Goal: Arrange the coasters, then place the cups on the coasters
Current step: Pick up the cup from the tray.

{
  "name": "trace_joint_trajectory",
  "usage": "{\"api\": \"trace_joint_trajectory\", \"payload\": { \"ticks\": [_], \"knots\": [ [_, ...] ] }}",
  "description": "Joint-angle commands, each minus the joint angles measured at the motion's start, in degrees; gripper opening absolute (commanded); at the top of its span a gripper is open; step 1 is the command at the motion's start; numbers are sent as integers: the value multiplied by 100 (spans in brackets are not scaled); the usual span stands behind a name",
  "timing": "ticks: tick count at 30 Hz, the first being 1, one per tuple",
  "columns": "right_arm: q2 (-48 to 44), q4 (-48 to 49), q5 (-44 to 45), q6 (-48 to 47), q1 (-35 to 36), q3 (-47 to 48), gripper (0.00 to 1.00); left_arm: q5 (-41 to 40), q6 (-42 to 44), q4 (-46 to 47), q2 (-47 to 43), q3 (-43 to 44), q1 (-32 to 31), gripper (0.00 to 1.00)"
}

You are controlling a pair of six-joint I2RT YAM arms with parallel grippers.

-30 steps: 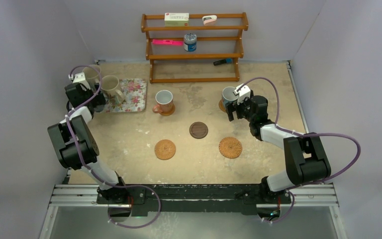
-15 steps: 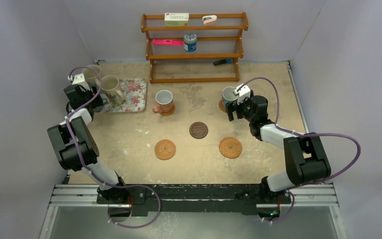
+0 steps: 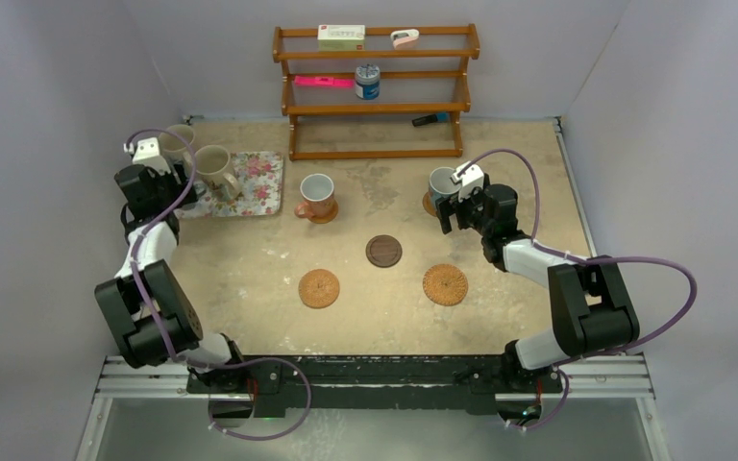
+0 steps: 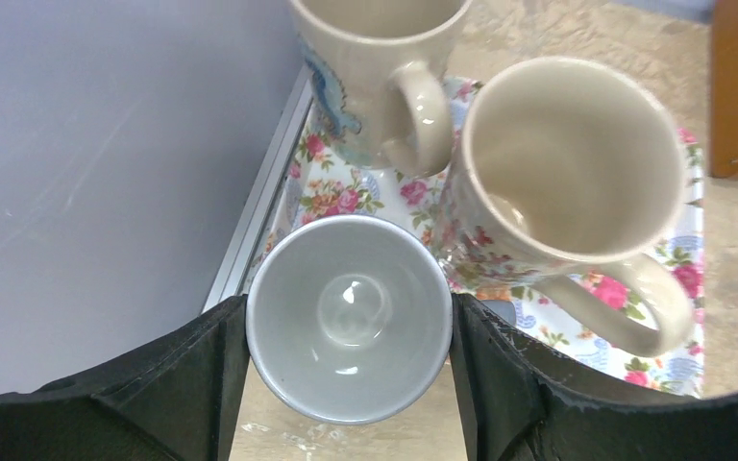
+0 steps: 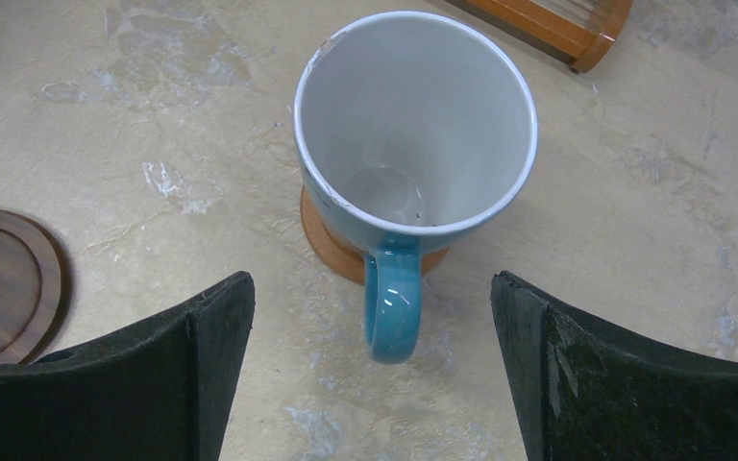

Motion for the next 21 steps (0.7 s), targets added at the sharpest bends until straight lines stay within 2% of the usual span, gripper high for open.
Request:
{"api": "trace_joint_trajectory", "payload": {
  "ticks": [1,11,15,21],
  "knots": [
    [-132,139,4,-14,-12,183,94,554,200,54,-605,-37,66,35],
    [-92,136,11,-14,-11,204,94,1846,552,-541,-1519,-226,13,33],
    [-80,140,20,-14,-12,209,94,1746,725,-959,-1678,-87,-409,35],
    [-79,144,56,-23,-12,209,94,1329,683,-1000,-1762,192,-1273,36]
  ]
}}
